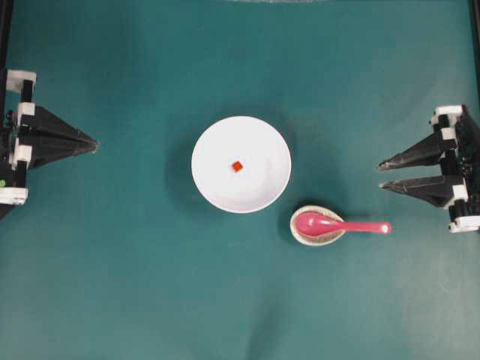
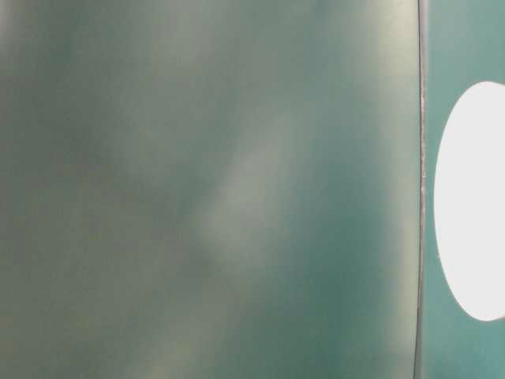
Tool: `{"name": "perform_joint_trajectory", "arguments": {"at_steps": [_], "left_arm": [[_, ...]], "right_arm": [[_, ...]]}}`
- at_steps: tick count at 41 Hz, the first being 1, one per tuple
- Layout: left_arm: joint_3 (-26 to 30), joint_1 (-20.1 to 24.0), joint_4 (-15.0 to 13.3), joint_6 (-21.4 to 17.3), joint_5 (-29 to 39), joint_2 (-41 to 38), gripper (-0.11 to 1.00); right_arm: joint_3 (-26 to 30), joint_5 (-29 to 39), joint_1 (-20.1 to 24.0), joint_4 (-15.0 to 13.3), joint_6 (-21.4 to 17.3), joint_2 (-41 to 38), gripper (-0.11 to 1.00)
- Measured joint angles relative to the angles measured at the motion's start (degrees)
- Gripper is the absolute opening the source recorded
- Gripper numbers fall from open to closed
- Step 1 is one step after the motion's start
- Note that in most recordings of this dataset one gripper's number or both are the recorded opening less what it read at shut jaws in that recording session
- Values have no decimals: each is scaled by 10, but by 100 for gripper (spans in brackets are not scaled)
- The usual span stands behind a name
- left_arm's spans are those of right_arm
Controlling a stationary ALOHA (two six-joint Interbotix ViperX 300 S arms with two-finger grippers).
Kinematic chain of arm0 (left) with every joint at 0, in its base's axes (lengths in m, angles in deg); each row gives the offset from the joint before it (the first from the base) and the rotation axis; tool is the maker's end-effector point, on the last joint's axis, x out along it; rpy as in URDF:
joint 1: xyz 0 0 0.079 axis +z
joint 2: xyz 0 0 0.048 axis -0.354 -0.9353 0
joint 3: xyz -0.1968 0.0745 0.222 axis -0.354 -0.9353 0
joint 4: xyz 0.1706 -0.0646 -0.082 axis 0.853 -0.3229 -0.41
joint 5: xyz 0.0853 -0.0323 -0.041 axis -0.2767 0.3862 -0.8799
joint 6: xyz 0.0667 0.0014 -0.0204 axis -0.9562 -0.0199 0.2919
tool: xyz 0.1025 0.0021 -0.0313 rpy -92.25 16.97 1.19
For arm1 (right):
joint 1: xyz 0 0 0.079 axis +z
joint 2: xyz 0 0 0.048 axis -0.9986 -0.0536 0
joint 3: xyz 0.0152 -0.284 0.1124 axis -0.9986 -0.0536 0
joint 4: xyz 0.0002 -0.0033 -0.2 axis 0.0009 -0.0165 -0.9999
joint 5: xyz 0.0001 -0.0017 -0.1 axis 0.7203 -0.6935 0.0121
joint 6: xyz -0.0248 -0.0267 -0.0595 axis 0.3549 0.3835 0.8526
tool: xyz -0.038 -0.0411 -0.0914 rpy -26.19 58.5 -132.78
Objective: Grip the spoon and scoop the red block from the bowl with right arm.
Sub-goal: 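Lower the right gripper over the pink spoon handle and close on it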
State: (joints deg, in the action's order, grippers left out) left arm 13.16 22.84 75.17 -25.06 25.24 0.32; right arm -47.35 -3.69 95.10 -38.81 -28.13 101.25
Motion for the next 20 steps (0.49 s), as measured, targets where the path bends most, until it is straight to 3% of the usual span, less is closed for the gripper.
{"name": "perform_joint_trajectory", "arguments": {"at_steps": [10,20], "left_arm": [[-1,0,-1,1,1,0,0],[0,0,0,2,1,0,0]], "right_arm": [[-14,-87,44,30,0,-112,41],[-7,-98,72,78,1,-220,42]]}}
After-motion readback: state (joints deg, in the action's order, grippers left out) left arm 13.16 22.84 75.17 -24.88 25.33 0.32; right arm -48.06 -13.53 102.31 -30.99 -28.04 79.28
